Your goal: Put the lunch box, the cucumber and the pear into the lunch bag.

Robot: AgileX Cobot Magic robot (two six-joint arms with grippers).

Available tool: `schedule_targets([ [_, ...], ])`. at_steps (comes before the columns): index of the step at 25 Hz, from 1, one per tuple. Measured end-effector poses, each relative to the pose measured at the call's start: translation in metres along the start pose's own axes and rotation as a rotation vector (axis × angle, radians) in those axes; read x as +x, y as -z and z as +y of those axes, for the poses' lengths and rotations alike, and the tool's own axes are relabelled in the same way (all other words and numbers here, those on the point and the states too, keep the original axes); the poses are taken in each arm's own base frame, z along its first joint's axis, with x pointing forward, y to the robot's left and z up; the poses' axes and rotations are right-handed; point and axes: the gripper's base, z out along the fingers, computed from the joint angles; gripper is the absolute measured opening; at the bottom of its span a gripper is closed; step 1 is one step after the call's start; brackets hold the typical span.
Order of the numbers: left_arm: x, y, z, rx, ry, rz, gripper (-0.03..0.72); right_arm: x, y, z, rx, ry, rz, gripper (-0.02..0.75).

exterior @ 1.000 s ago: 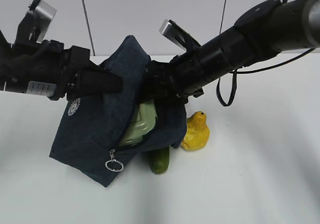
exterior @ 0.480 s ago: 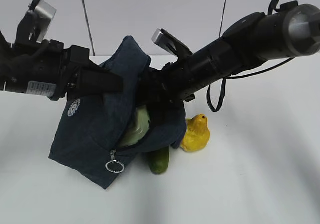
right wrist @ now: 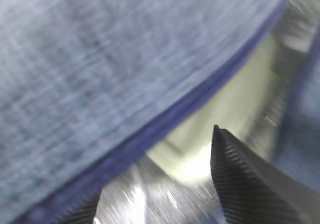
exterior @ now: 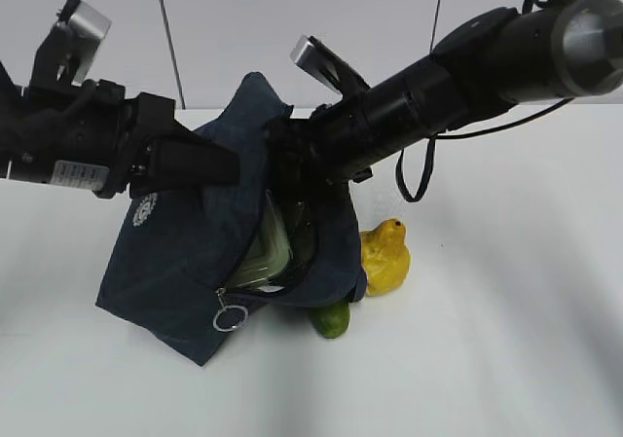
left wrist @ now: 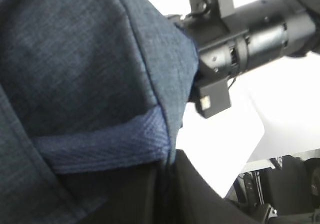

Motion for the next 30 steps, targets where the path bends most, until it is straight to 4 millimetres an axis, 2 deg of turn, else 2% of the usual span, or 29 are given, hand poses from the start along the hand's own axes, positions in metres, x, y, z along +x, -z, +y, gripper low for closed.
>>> schedule_targets([
  [5, 0.003, 0.000, 0.001, -0.006, -0.027, 0.030, 0.001, -0.015, 0.010, 0.011, 0.037, 0.124, 0.068, 0.509],
  [9, 0.006, 0.001, -0.001, 0.003, -0.053, 0.066, 0.001, -0.024, 0.026, 0.016, 0.153, 0.219, 0.219, 0.499],
  [12, 0.008, 0.003, -0.002, -0.012, -0.097, 0.092, 0.001, -0.029, 0.041, 0.018, 0.267, 0.281, 0.334, 0.440],
  [16, 0.012, 0.005, 0.000, -0.032, -0.146, 0.138, 0.001, -0.038, 0.056, 0.017, 0.406, 0.326, 0.384, 0.378],
  [21, 0.013, 0.006, 0.001, -0.039, -0.145, 0.142, 0.001, -0.040, 0.064, 0.008, 0.535, 0.332, 0.419, 0.367],
  [30, 0.003, 0.023, 0.020, -0.088, -0.047, 0.084, 0.001, -0.037, 0.067, 0.005, 0.576, 0.316, 0.435, 0.362],
])
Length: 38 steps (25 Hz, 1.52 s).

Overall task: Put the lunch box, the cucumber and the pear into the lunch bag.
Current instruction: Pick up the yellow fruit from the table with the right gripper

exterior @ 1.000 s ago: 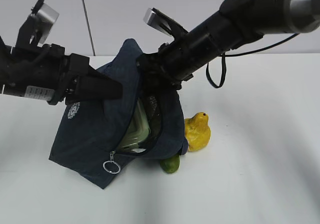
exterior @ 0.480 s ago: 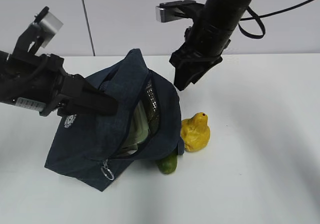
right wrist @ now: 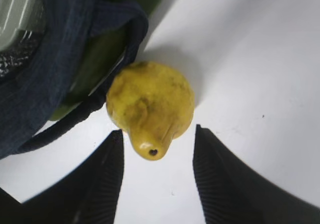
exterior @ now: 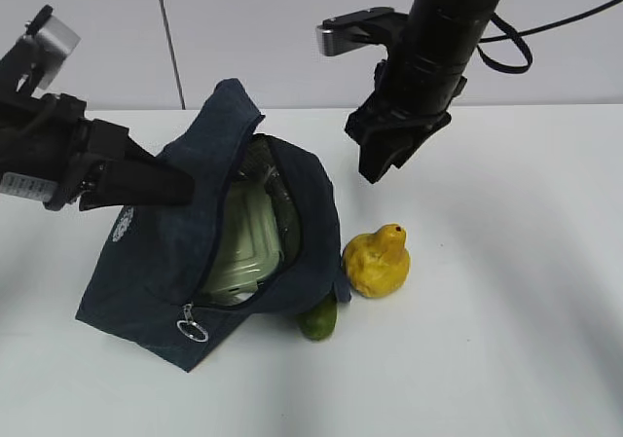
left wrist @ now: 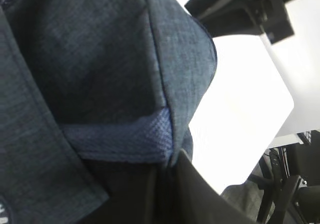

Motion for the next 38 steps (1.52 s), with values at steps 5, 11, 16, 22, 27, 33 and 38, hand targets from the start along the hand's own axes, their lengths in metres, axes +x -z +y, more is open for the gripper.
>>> schedule_targets([
  [5, 0.000, 0.002, 0.002, -0.001, 0.008, -0.003, 0.001, 0.013, -0.014, 0.002, -0.022, -0.024, 0.063, 0.362],
  [11, 0.001, 0.002, 0.003, -0.013, -0.010, 0.016, 0.001, 0.025, -0.025, 0.005, -0.049, -0.054, 0.114, 0.362],
  [16, 0.002, 0.002, 0.004, -0.018, -0.017, 0.023, 0.001, 0.025, -0.027, 0.009, -0.085, -0.088, 0.110, 0.369],
  [22, 0.002, 0.002, 0.004, -0.017, -0.017, 0.024, 0.001, 0.036, -0.038, 0.010, -0.091, -0.111, 0.160, 0.470],
  [27, 0.002, 0.002, 0.004, -0.017, -0.017, 0.024, 0.001, 0.041, -0.043, 0.010, -0.092, -0.115, 0.187, 0.486],
  [33, 0.002, 0.002, 0.004, -0.017, -0.017, 0.024, 0.001, 0.041, -0.043, 0.010, -0.099, -0.119, 0.184, 0.485],
  [38, 0.002, 0.002, 0.004, -0.017, -0.016, 0.024, 0.001, 0.040, -0.043, 0.011, -0.109, -0.116, 0.178, 0.484],
])
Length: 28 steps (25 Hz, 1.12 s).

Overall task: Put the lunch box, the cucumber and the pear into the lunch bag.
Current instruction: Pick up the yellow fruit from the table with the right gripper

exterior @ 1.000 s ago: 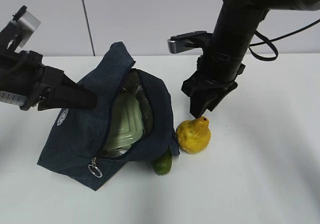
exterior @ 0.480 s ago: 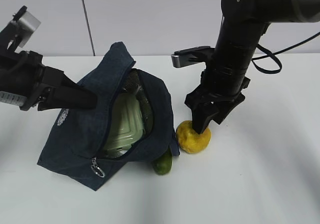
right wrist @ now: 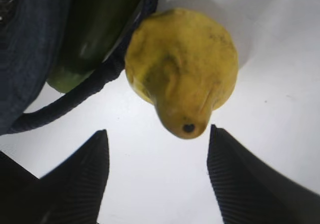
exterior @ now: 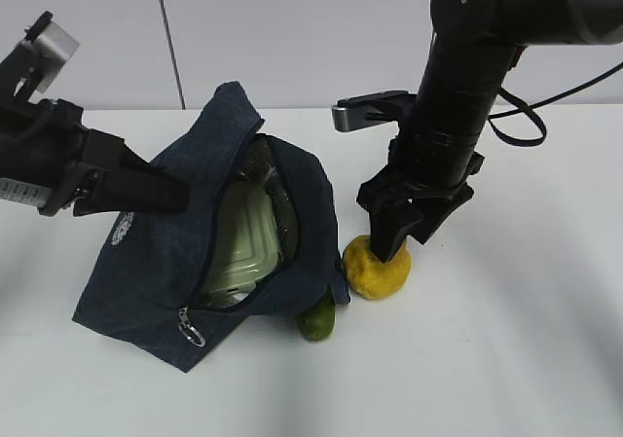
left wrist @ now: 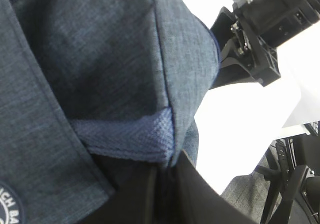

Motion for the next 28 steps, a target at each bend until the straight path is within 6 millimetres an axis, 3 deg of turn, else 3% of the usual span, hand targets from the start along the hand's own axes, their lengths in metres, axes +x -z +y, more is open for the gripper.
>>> schedule_targets([
  [10, 0.000, 0.000, 0.000, 0.000, 0.002, -0.001, 0.001, -0.003, 0.000, 0.002, -0.019, 0.007, -0.037, 0.484],
  [16, 0.000, 0.000, 0.000, 0.000, 0.002, -0.001, 0.001, -0.005, -0.014, -0.002, -0.026, -0.001, -0.008, 0.481],
  [24, 0.000, 0.000, 0.000, 0.000, 0.002, -0.001, 0.001, -0.006, -0.016, -0.003, -0.025, 0.000, -0.010, 0.279],
  [28, 0.000, 0.000, 0.000, 0.000, 0.002, -0.001, 0.001, -0.006, -0.016, -0.003, -0.020, 0.001, -0.013, 0.241],
])
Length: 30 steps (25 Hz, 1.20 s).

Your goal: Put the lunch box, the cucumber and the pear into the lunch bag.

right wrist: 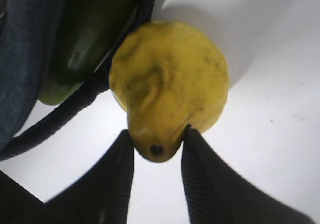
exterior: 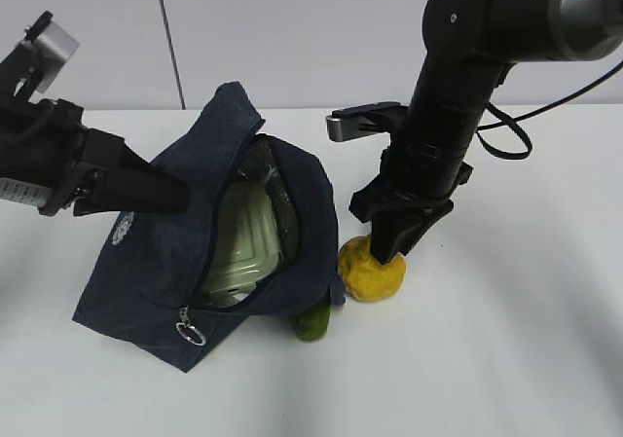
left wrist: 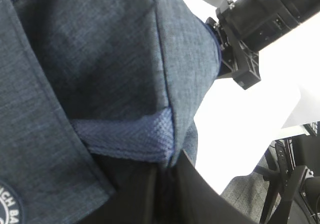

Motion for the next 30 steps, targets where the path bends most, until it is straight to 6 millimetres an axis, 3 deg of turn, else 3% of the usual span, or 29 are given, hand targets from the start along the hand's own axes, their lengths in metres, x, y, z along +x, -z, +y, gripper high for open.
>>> schedule_targets([
  [13, 0.000, 0.000, 0.000, 0.003, 0.001, 0.002, 0.001, 0.000, 0.004, 0.000, 0.011, 0.008, -0.012, 0.230],
  [25, 0.001, 0.000, -0.001, 0.010, 0.002, 0.007, 0.001, 0.006, 0.036, 0.006, 0.067, 0.042, -0.060, 0.224],
  [30, 0.001, 0.000, -0.002, 0.018, 0.003, 0.013, 0.001, 0.008, 0.069, 0.015, 0.092, 0.064, -0.143, 0.223],
])
